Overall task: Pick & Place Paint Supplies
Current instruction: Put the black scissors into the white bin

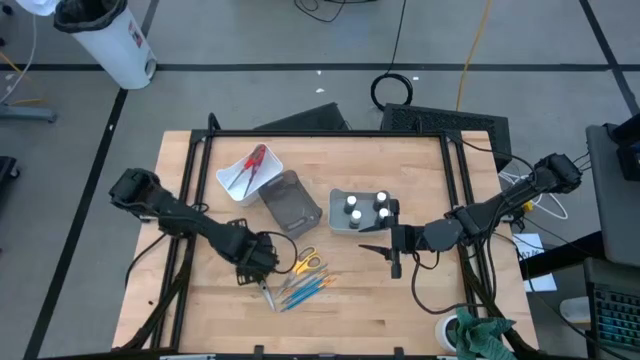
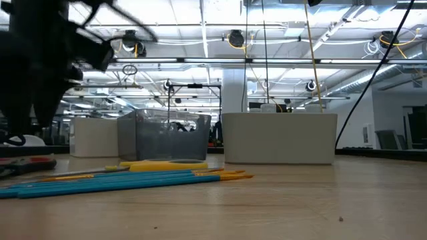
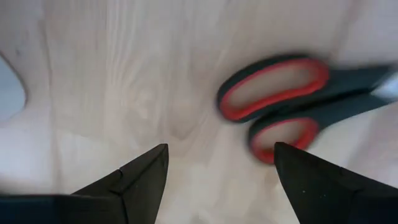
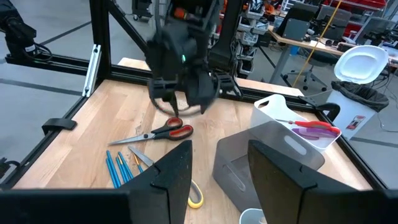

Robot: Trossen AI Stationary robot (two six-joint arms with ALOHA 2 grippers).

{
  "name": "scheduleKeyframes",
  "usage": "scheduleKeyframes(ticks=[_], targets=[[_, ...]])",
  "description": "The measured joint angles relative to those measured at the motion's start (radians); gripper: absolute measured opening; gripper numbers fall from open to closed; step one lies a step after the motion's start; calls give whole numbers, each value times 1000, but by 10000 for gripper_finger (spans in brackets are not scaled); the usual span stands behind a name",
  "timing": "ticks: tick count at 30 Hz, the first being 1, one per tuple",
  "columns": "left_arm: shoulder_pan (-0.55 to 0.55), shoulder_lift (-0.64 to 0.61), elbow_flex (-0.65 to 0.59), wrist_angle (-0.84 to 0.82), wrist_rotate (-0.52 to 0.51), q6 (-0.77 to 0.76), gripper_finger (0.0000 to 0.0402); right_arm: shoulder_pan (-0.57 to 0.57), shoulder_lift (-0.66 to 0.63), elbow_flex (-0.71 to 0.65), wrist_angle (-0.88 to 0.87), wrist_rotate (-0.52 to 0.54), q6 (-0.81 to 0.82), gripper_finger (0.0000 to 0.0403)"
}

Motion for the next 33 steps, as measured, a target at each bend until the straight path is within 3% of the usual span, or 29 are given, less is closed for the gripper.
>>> scheduleKeyframes(ticks=[4, 9, 18, 23, 29, 33], targets=[[-47, -51, 1, 90, -33, -53, 296, 0, 0, 0, 0, -2, 0, 146], [-84, -16, 0, 98, -80, -63, 296, 0, 0, 0, 0, -2, 0, 146], [-131, 83, -24, 100, 68, -79, 296, 0, 0, 0, 0, -3, 0, 146], [-143, 110, -29, 107, -59, -85, 296, 0, 0, 0, -1, -3, 0, 146], [-137, 132, -76, 114, -87, -107, 296, 0, 0, 0, -1, -3, 0, 146], [-141, 131, -85, 119, -172, -145, 296, 0, 0, 0, -1, -3, 0, 146]])
